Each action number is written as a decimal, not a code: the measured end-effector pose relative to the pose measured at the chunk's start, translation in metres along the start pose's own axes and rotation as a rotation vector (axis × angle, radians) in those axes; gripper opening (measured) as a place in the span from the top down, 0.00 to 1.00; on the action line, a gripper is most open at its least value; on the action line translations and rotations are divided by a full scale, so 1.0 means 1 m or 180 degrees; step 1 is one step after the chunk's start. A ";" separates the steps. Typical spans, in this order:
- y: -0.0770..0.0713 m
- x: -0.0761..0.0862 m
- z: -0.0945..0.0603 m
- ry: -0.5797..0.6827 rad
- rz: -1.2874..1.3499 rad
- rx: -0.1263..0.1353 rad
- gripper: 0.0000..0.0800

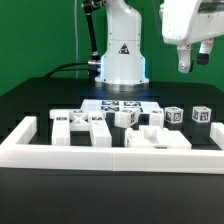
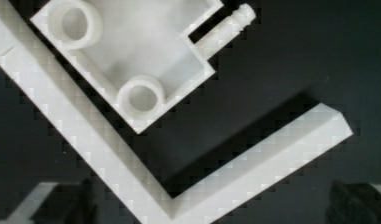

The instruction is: Assemble chair

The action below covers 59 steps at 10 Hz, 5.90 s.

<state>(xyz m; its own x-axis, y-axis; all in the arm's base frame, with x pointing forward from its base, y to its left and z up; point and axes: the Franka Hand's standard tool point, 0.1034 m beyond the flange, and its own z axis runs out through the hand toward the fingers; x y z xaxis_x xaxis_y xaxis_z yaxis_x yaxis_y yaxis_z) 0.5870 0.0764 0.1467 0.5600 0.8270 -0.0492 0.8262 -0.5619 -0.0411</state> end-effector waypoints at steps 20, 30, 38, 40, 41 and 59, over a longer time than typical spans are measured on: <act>0.004 -0.005 0.025 0.0049 0.2750 0.0047 0.19; 0.017 0.005 0.082 0.0224 0.2379 0.0016 0.19; 0.016 -0.002 0.126 0.0220 0.2377 0.0042 0.19; 0.012 -0.005 0.134 0.0205 0.2376 0.0053 0.19; 0.012 -0.004 0.134 0.0205 0.2374 0.0053 0.19; -0.007 0.017 0.133 0.0213 0.2797 0.0101 0.96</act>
Offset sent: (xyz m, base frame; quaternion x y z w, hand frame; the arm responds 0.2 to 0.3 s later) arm 0.0000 0.0000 0.0000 0.0000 0.0000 0.0000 1.0000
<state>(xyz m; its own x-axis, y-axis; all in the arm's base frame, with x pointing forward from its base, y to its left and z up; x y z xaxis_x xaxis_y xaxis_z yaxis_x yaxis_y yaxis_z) 0.5828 0.0918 0.0130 0.9954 0.0942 -0.0177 0.0934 -0.9947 -0.0438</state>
